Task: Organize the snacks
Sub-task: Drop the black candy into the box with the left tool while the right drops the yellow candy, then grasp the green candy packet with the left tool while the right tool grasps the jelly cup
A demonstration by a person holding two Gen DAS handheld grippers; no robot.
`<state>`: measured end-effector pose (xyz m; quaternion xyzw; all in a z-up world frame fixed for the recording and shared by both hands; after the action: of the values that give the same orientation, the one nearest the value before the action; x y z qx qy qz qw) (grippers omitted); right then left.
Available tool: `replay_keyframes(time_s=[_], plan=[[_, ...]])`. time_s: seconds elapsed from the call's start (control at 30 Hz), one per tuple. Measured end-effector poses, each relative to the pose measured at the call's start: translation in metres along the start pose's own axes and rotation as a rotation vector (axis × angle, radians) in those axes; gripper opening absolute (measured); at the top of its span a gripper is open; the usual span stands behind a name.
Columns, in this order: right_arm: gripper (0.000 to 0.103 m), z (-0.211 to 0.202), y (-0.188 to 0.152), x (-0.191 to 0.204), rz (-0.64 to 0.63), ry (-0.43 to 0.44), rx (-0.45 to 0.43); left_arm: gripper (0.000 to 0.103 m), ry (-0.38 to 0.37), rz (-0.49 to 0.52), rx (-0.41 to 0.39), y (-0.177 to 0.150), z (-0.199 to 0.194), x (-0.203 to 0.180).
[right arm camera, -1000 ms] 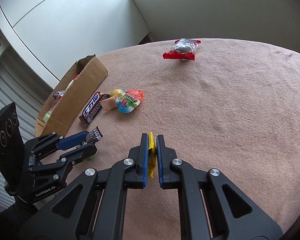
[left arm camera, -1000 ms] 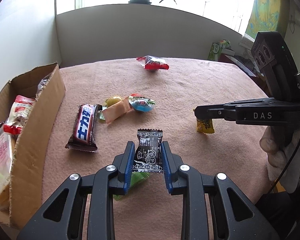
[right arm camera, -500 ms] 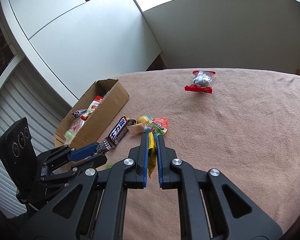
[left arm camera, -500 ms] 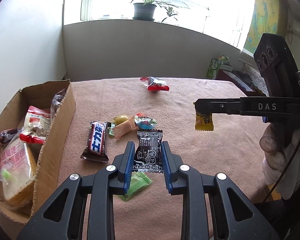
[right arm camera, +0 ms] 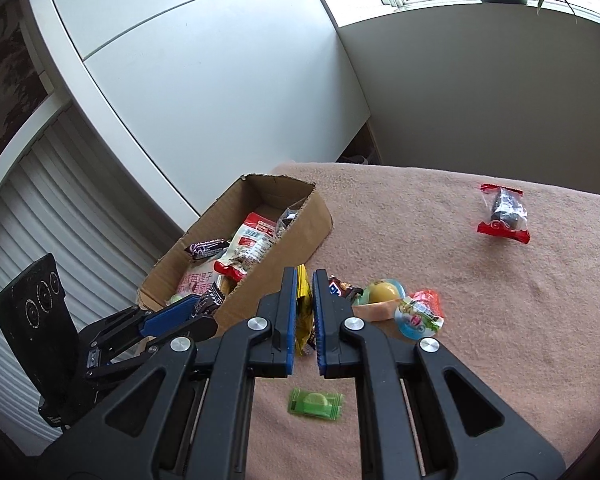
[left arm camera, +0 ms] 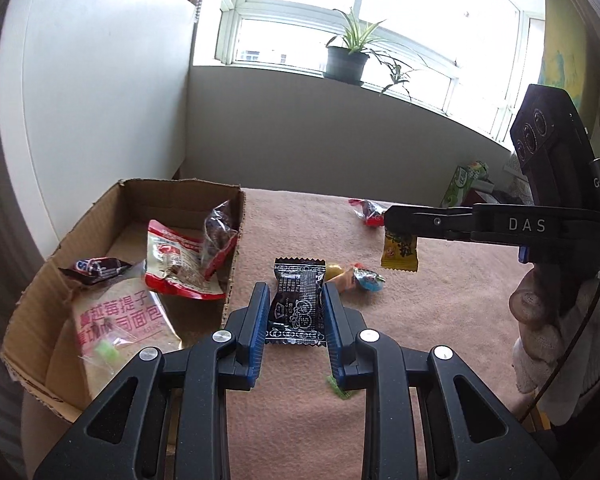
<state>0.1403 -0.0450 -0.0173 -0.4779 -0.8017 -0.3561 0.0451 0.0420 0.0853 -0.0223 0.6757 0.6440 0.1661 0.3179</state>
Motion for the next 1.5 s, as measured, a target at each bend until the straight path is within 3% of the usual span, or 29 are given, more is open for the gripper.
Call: replay_keyframes(time_s=[0.47, 0.8, 0.87, 0.9, 0.93, 1.0, 1.23, 1.5], plan=[[0.007, 0.071, 0.025, 0.059, -0.056, 0.032, 0.048, 0.025, 0.121, -0.135, -0.054, -0.013, -0.019, 0.079], [0.008, 0.104, 0.024, 0.087, -0.123, 0.02, 0.099, 0.026, 0.15, -0.195, -0.06, -0.019, -0.024, 0.114], [0.014, 0.105, 0.024, 0.09, -0.134, 0.002, 0.095, 0.026, 0.154, -0.2, -0.057, -0.02, -0.023, 0.114], [0.026, 0.104, 0.024, 0.091, -0.138, -0.005, 0.089, 0.027, 0.15, -0.198, -0.055, -0.02, -0.023, 0.114], [0.048, 0.103, 0.023, 0.091, -0.138, -0.01, 0.081, 0.029, 0.149, -0.197, -0.057, -0.02, -0.023, 0.114], [0.071, 0.096, 0.023, 0.09, -0.14, -0.019, 0.05, 0.044, 0.149, -0.2, -0.065, -0.021, -0.026, 0.113], [0.087, 0.073, 0.02, 0.079, -0.13, -0.081, -0.003, 0.045, 0.138, -0.203, -0.079, -0.019, -0.031, 0.111], [0.092, 0.042, 0.009, 0.044, -0.128, -0.192, -0.005, 0.045, 0.104, -0.135, -0.082, -0.015, -0.031, 0.083]])
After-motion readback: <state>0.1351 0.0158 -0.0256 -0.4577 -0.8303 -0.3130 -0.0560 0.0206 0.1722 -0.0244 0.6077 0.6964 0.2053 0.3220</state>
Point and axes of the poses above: each gripper's, at about its wrist camera, not at the fingertips, and z roughly the way its jaws point, x to its left, y to its top, the point moved 1 cm from there along z, roughly the way its jaws point, and after that the axes turned 13 degrees about x, right-handed, at the moved point
